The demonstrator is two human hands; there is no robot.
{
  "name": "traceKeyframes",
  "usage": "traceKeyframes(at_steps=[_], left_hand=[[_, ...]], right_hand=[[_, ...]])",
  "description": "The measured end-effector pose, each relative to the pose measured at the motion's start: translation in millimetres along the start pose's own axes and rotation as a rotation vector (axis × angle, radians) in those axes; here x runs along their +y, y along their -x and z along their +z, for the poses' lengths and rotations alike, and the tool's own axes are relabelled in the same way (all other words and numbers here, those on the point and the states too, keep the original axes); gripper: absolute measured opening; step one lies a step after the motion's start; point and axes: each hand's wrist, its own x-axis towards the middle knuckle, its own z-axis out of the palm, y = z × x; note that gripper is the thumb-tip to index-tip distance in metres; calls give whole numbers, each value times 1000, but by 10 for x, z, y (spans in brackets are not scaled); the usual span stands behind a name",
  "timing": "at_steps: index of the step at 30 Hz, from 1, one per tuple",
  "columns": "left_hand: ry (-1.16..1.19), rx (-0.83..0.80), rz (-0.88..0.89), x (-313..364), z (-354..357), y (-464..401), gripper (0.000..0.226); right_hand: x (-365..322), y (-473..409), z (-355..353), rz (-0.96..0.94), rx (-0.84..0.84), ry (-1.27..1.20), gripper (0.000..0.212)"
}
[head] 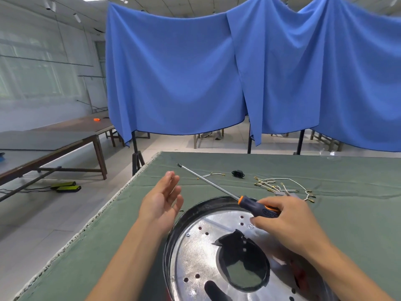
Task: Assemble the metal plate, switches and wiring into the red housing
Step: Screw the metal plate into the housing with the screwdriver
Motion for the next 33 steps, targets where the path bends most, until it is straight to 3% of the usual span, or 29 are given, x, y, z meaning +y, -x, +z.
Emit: traceKeyframes(at_steps=[5,14,22,33], left_hand=[[128,13,-43,-16,11,-10,15],[132,38,3,21,1,3,15],[135,3,30,53,-22,-25,18],[183,-5,34,65,13,10,17]], right_hand=[[16,72,-31,-41,-30,60,13],[40,99,-95,-70,4,79,27],[-34,71,-36,-143,15,98,12],[-67,78,-18,-121,-14,97,17]])
